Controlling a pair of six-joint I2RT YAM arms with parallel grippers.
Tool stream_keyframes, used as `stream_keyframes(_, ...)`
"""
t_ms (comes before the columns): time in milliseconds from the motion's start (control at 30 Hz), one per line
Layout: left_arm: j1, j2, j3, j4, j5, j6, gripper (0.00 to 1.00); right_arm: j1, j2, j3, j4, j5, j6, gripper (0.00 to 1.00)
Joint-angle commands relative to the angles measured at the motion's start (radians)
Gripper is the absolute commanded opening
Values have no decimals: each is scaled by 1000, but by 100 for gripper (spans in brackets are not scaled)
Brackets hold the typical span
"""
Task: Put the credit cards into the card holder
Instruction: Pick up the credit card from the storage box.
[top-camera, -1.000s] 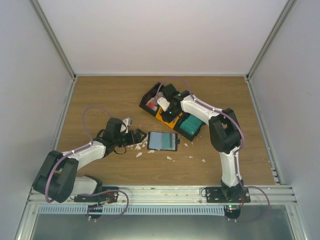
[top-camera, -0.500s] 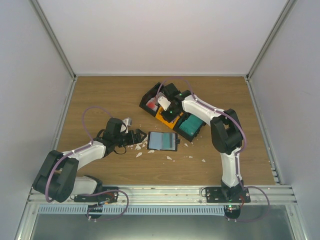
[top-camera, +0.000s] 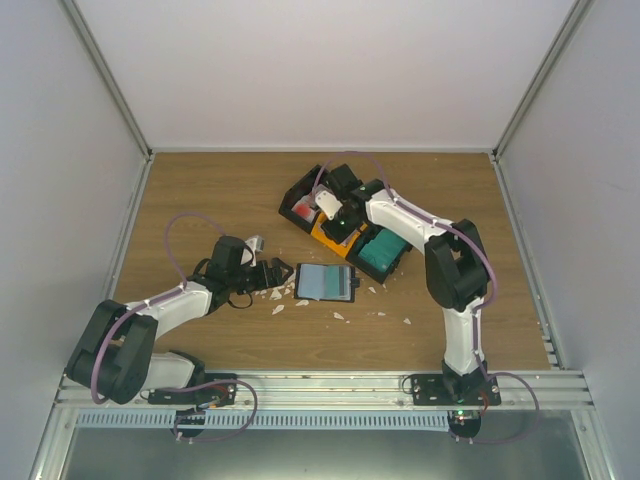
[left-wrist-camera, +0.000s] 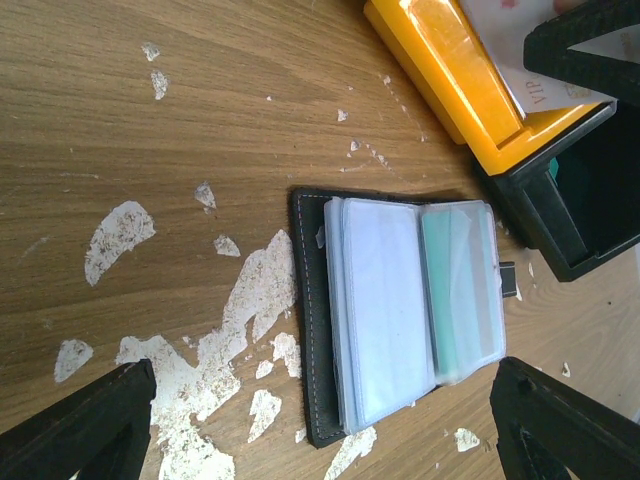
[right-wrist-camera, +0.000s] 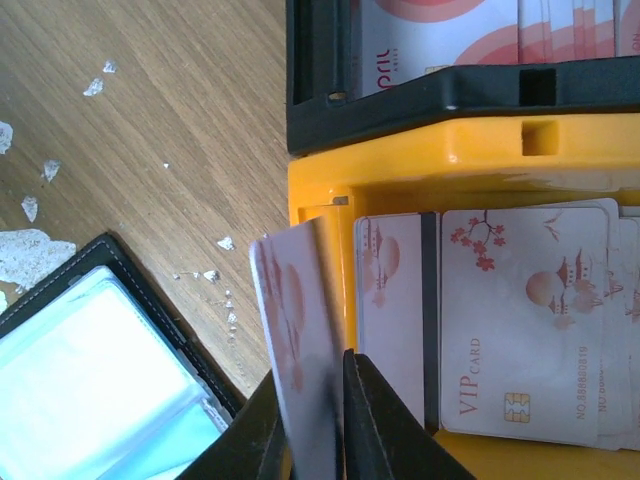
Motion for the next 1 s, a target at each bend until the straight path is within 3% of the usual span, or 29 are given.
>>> stream_keyframes(0, 5, 9, 20, 56, 9, 10, 92, -1, -35, -20, -4, -17, 2, 12)
stream_keyframes(100, 5, 8, 21, 56, 9, 10, 92, -1, -32, -19, -2, -8, 7, 4)
stream_keyframes(333, 5, 6, 21, 56, 11, 10, 92, -1, -78, -20, 78, 131, 51, 0)
stream_keyframes(533, 5, -11, 23, 61, 23, 7, 92, 0, -224, -86, 169, 49, 99, 1)
stream_keyframes(767, 4, -42, 28, 119, 106, 2, 93, 6, -476, -371, 382, -102, 250, 1)
stream_keyframes(967, 1, -177, -5, 271, 222, -52, 99, 10, -711, -667, 702, -289, 483, 1)
